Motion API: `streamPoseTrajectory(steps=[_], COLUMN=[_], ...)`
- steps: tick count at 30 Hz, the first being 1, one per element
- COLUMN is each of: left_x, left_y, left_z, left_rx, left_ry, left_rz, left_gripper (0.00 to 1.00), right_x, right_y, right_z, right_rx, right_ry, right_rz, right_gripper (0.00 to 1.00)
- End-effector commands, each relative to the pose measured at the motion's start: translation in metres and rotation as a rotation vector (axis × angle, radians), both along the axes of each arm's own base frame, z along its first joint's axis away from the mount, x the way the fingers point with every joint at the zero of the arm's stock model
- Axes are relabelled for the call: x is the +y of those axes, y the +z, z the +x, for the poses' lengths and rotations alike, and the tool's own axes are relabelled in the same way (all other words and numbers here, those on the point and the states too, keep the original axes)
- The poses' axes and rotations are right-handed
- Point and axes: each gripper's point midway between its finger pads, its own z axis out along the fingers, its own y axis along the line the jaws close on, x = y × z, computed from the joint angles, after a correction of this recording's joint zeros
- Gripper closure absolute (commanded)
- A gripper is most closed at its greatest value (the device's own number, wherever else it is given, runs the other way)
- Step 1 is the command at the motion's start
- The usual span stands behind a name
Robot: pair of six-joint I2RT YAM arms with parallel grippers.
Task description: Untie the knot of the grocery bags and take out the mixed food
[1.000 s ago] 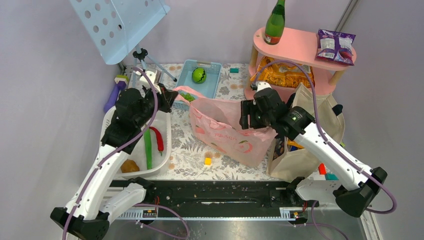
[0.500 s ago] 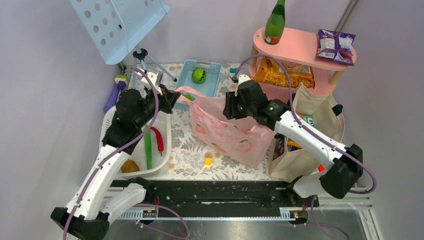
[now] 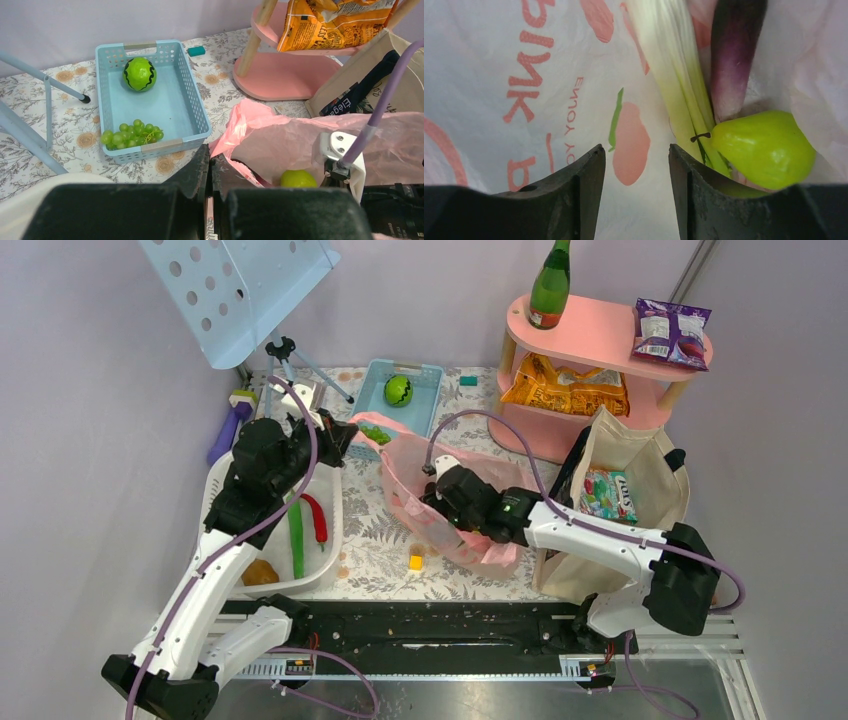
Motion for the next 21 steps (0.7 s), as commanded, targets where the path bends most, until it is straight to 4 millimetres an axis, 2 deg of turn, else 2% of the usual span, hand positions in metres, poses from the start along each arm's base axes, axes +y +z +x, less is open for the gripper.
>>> streamPoseTrajectory(steps=[1, 4, 6, 11, 16, 21], left_x=[0.007, 0.007, 0.007, 0.011, 0.017, 0.014], left_y=[0.018, 0.017, 0.02, 0.025, 0.023, 0.022], left_z=[0.0, -0.005, -0.009, -0.017, -0.013, -0.013], left_rx=[-0.063, -0.083, -0.107, -0.165, -0.158, -0.147], left_ry=[0.029, 0.01, -0.004, -0.012, 0.024, 0.009], left_rz=[-0.004, 0.008, 0.014, 0.044, 0.061, 0.059], left_gripper=[1.0, 1.0, 1.0, 1.0, 1.0, 1.0], right_x=[0.008, -0.003, -0.008, -0.012, 0.008, 0.021], right_y=[0.019, 0.03, 0.032, 0.012, -0.011, -0.033], right_z=[0.01, 0.024, 0.034, 0.049, 0.043, 0.031], right_rx=[-0.065, -0.144, -0.163, -0.13, -0.074, -0.069], right_ry=[-0.069, -0.093, -0.091, -0.09, 0.013, 0.082], right_rz=[0.064, 0.008, -0.026, -0.079, -0.072, -0.119], right_gripper=[0.42, 0.33, 0.31, 0.32, 0.4, 0.41])
